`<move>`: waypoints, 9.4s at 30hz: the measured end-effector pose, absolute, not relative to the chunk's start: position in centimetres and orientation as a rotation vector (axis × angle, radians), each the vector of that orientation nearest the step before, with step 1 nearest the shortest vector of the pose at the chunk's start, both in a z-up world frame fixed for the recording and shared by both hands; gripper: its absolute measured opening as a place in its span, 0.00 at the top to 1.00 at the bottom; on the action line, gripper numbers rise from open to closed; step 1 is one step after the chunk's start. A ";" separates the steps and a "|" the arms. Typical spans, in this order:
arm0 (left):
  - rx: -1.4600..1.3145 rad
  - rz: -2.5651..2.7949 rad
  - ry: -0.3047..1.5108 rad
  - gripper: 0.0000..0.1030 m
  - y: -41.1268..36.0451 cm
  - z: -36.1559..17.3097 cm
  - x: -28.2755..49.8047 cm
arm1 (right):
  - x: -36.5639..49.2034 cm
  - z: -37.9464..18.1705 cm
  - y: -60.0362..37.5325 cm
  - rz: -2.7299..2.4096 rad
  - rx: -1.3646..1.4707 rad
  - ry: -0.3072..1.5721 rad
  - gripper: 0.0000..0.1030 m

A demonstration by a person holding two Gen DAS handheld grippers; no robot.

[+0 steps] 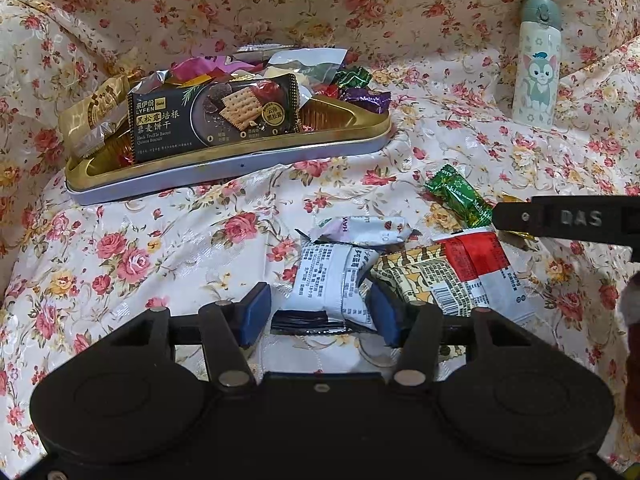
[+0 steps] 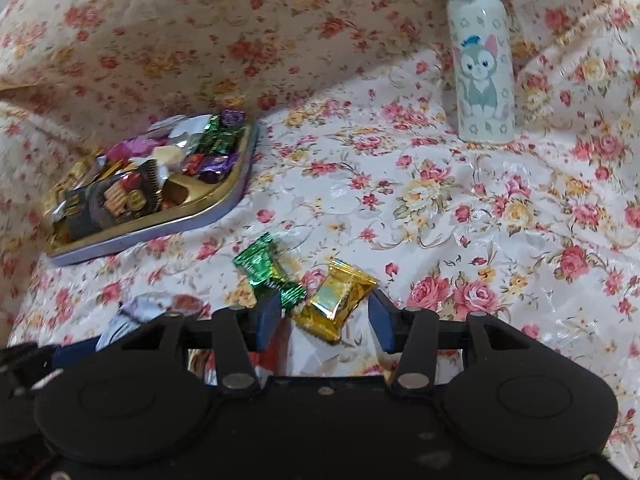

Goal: Organize snacks
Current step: 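Grasp white printed packet with left tool while right tool grasps gold candy, then carry both held packets over the large gold tin tray, then open left tool to drop white packet while right tool releases gold candy, then move both open tools back toward the remaining snack pile, then grasp red-white packet with right tool, then grasp yellow patterned biscuit packet with left tool while right tool holds red-white packet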

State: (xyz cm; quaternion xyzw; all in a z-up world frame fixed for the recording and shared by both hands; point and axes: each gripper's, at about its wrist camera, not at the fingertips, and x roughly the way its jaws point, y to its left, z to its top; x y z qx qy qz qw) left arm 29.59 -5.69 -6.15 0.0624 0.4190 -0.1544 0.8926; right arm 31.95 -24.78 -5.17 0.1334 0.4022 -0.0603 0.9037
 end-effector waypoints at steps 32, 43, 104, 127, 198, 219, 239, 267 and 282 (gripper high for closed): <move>0.108 -0.338 0.895 0.56 -5.9 -5.6 30.3 | 24.2 -3.6 -24.2 -0.051 0.175 0.818 0.75; 0.109 -0.337 0.840 0.56 -5.5 -2.5 26.1 | 20.8 -1.6 -24.0 -0.029 0.162 0.785 0.75; 0.086 -0.273 1.100 0.56 -4.6 -3.8 4.3 | 0.4 -0.1 -21.3 0.089 0.050 1.003 0.75; 0.047 -0.263 0.831 0.55 -3.7 -1.4 3.3 | 0.4 -0.4 -20.3 0.155 -0.045 0.976 0.73; 0.102 -0.212 0.832 0.39 -5.2 -6.0 27.3 | 29.3 -4.7 -20.2 0.073 0.050 0.876 0.46; 0.099 -0.227 0.833 0.38 -5.0 -6.1 27.3 | 28.6 -5.3 -22.5 -0.005 0.010 0.832 0.51; 0.101 -0.227 0.843 0.38 -5.0 -6.1 27.5 | 29.4 -6.1 -22.8 -0.056 -0.040 0.800 0.51; 0.102 -0.207 0.863 0.40 -5.7 -3.7 27.0 | 27.8 -7.1 -25.9 -0.010 0.083 0.661 0.64; 0.117 -0.344 0.873 0.40 -8.9 -2.9 26.0 | 27.9 -7.2 -25.9 -0.014 0.091 0.664 0.64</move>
